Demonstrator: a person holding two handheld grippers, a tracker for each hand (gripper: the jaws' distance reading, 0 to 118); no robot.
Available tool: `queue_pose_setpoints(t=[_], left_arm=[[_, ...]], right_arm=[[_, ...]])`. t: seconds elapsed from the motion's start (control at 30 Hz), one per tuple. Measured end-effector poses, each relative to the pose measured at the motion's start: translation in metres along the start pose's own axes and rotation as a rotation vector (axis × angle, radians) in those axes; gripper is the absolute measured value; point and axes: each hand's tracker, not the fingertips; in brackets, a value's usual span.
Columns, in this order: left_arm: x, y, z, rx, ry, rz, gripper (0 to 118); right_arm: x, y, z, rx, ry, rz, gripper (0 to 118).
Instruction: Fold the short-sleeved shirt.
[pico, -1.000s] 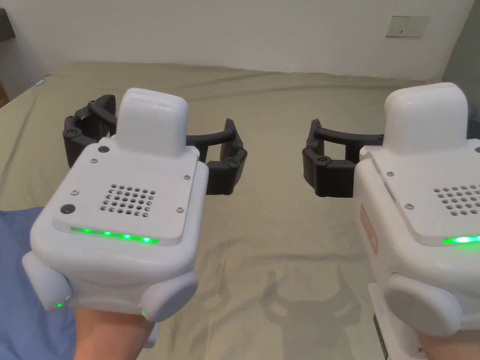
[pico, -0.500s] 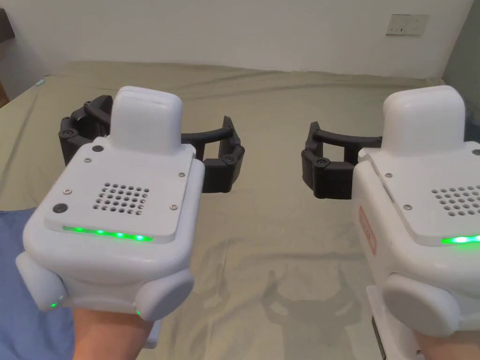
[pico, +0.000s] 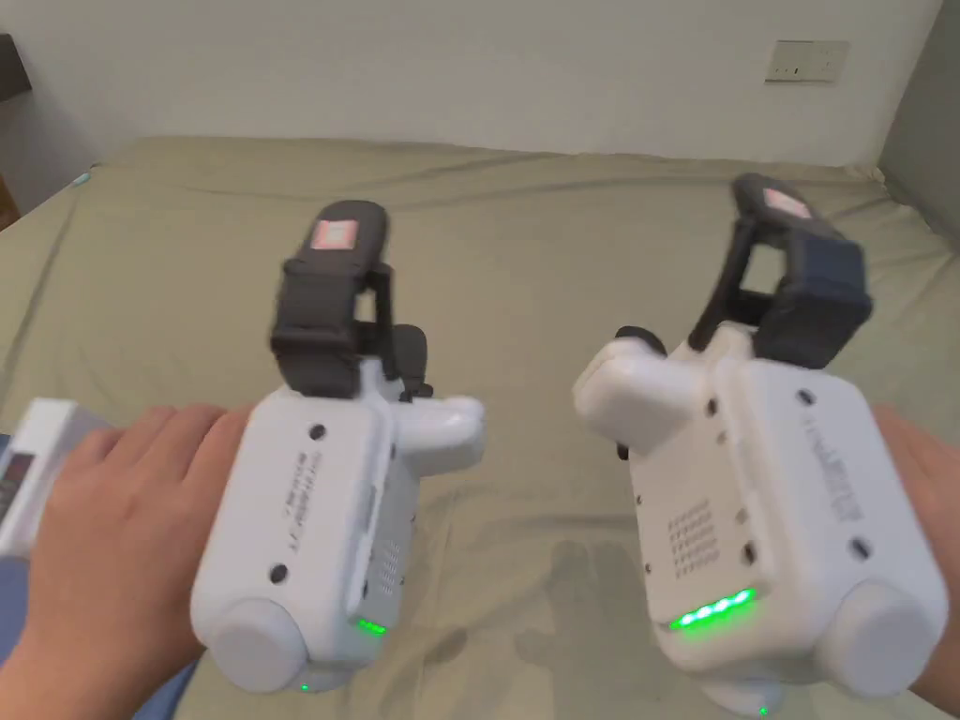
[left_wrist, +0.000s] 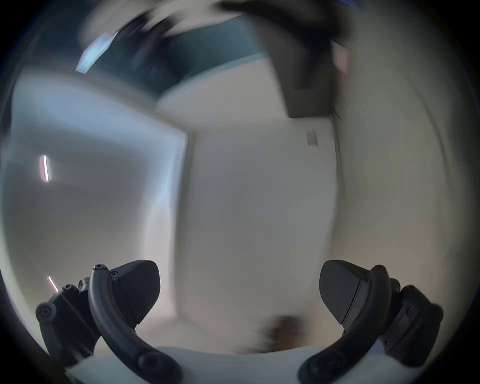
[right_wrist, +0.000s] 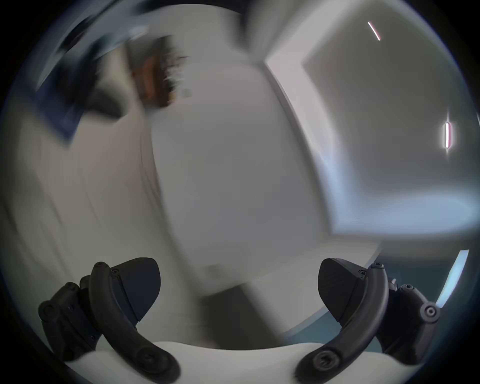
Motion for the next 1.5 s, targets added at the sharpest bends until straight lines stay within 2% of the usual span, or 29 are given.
queue_pose_setpoints(t=[0.03, 0.1, 0.13, 0.17, 0.2, 0.23, 0.3, 0.33, 0.4, 0.57, 0.77, 1.1, 1.23, 1.27, 1.3, 1.33, 1.37, 1.4, 1.47, 1.5], left_arm=[[-0.016, 0.003, -0.005, -0.124, -0.103, 0.313, 118], [-0.058, -0.012, -0.021, -0.384, -0.303, 0.97, 118], [-0.066, -0.029, -0.023, -0.41, -0.35, 1.284, 118], [-0.068, -0.045, -0.021, -0.444, -0.37, 1.554, 118], [-0.072, -0.051, -0.021, -0.487, -0.343, 1.682, 118], [-0.07, -0.051, -0.02, -0.535, -0.312, 1.67, 118], [-0.067, -0.047, -0.019, -0.486, -0.253, 1.489, 118], [-0.063, -0.033, -0.013, -0.453, -0.207, 1.394, 118], [-0.065, -0.021, -0.009, -0.405, -0.171, 1.26, 118], [-0.07, -0.006, -0.007, -0.339, -0.144, 1.182, 118], [-0.071, -0.013, -0.013, -0.317, -0.163, 1.199, 118], [-0.072, -0.008, -0.014, -0.302, -0.165, 1.18, 118], [-0.074, -0.004, -0.013, -0.307, -0.191, 1.194, 111], [-0.075, -0.003, -0.012, -0.31, -0.204, 1.204, 98], [-0.075, -0.003, -0.014, -0.31, -0.219, 1.206, 64], [-0.075, -0.003, -0.016, -0.318, -0.229, 1.202, 32], [-0.073, -0.003, -0.018, -0.336, -0.236, 1.185, 7], [-0.073, -0.001, -0.016, -0.337, -0.23, 1.18, 1], [-0.074, -0.002, -0.016, -0.324, -0.267, 1.19, 0], [-0.074, -0.002, -0.016, -0.325, -0.267, 1.189, 0]], right_arm=[[0.015, 0.002, -0.004, -0.07, 0.083, -0.24, 118], [0.053, -0.014, -0.015, -0.206, 0.35, -0.928, 118], [0.063, -0.026, -0.02, -0.235, 0.456, -1.203, 118], [0.064, -0.036, -0.022, -0.241, 0.481, -1.346, 118], [0.061, -0.039, -0.02, -0.234, 0.46, -1.388, 118], [0.057, -0.034, -0.016, -0.213, 0.391, -1.324, 118], [0.045, -0.019, -0.005, -0.153, 0.239, -1.1, 118], [0.043, -0.016, -0.002, -0.127, 0.209, -1.038, 118], [0.042, -0.01, 0.003, -0.073, 0.206, -0.986, 118], [0.045, 0.015, 0.01, -0.063, 0.182, -0.965, 118], [0.05, 0.016, 0.008, -0.096, 0.2, -1.034, 118], [0.052, -0.007, -0.001, -0.111, 0.214, -0.995, 118], [0.052, -0.006, -0.001, -0.109, 0.25, -0.991, 117], [0.052, -0.006, -0.002, -0.106, 0.261, -0.99, 110], [0.053, -0.006, -0.001, -0.102, 0.264, -0.989, 76], [0.052, -0.006, -0.002, -0.104, 0.254, -0.981, 32], [0.049, -0.006, -0.002, -0.132, 0.217, -0.943, 1], [0.046, -0.006, 0.0, -0.113, 0.226, -0.959, 1], [0.046, -0.013, -0.004, -0.121, 0.275, -0.951, 1], [0.045, -0.012, -0.003, -0.126, 0.266, -0.956, 1]])
